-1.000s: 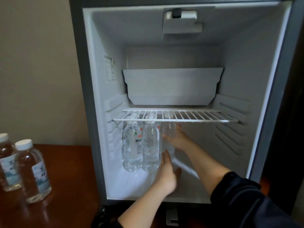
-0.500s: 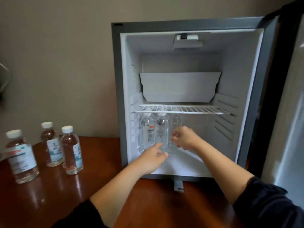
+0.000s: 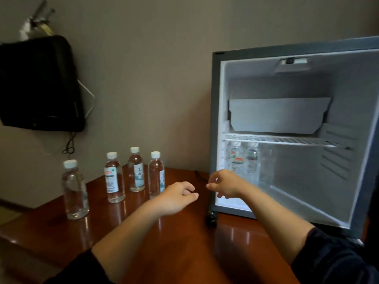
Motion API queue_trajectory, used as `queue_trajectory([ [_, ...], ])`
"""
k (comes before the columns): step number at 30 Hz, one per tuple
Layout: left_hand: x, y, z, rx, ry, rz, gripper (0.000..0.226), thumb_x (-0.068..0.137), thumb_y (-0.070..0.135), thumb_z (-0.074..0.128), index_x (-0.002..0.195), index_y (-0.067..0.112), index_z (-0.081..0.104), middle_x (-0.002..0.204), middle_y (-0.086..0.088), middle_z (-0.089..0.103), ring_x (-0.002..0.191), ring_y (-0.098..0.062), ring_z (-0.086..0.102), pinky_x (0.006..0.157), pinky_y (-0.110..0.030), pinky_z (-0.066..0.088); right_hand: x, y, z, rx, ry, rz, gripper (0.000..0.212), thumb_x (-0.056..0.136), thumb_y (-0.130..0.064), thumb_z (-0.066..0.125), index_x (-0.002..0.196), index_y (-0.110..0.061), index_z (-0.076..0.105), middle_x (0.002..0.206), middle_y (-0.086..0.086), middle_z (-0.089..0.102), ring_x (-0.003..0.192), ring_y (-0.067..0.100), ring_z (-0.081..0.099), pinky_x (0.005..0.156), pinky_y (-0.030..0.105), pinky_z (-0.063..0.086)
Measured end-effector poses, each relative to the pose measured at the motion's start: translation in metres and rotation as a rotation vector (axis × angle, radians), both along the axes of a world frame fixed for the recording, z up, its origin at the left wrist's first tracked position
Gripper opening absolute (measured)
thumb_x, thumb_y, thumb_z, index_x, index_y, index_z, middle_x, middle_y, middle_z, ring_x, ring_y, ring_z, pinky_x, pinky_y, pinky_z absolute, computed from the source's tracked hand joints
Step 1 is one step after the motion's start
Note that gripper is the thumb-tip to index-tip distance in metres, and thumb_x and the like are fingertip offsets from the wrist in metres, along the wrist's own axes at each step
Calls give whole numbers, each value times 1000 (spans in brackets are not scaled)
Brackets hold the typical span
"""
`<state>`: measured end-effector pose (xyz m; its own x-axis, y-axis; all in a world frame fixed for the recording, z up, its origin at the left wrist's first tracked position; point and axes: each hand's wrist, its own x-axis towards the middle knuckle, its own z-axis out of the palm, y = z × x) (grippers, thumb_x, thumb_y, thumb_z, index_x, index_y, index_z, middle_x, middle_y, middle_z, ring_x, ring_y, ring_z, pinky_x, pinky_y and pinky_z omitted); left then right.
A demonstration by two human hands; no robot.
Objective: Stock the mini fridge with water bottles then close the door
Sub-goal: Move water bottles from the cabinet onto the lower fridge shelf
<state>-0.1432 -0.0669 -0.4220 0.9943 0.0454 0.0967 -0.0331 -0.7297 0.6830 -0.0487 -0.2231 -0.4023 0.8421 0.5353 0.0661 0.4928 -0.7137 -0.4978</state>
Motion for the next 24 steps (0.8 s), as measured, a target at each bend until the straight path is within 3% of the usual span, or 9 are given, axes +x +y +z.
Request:
queue_trajectory([
  [3, -9, 29, -1, -16, 13, 52, 42, 94, 32, 50, 132, 14, 47, 128, -3, 57, 112, -12, 54, 89, -19, 39, -7, 35, 3, 2, -39, 51, 23, 92, -33, 55, 100, -12, 64, 91, 14, 71, 83, 29, 71, 67, 32, 52],
  [8, -12, 74, -9, -55, 10, 160, 41, 92, 31, 53, 129, 12, 49, 126, -4, 57, 112, -15, 55, 99, -27, 43, -8, 90, 5, -13, -80, 109, 26, 90, -36, 57, 106, -17, 64, 107, 10, 68, 95, 28, 67, 89, 43, 53],
  [10, -12, 88, -14, -67, -1, 214, 40, 92, 30, 53, 129, 14, 48, 125, -3, 56, 114, -15, 53, 99, -28, 43, -4, 109, 5, -17, -100, 118, 27, 90, -35, 57, 108, -15, 64, 109, 10, 67, 97, 28, 65, 90, 45, 53],
  [14, -6, 116, -24, -60, 20, 246, 40, 93, 29, 51, 131, 16, 45, 125, 0, 53, 114, -14, 50, 100, -30, 43, 10, 144, 4, 18, -164, 82, 31, 90, -33, 59, 115, -15, 57, 116, 8, 63, 105, 26, 60, 82, 32, 47],
  [18, 7, 143, -28, -75, 34, 276, 45, 93, 30, 51, 136, 17, 42, 137, -4, 47, 124, -18, 47, 102, -30, 42, 26, 175, 5, 100, -193, 26, 45, 90, -32, 60, 129, -16, 44, 125, 10, 59, 114, 30, 57, 89, 36, 46],
  [24, 34, 164, -32, -94, 19, 264, 52, 94, 30, 51, 140, 14, 36, 145, -5, 42, 133, -19, 41, 108, -32, 36, 56, 211, 3, 81, -244, -38, 46, 91, -36, 55, 128, -13, 43, 129, 14, 53, 117, 35, 53, 90, 40, 45],
])
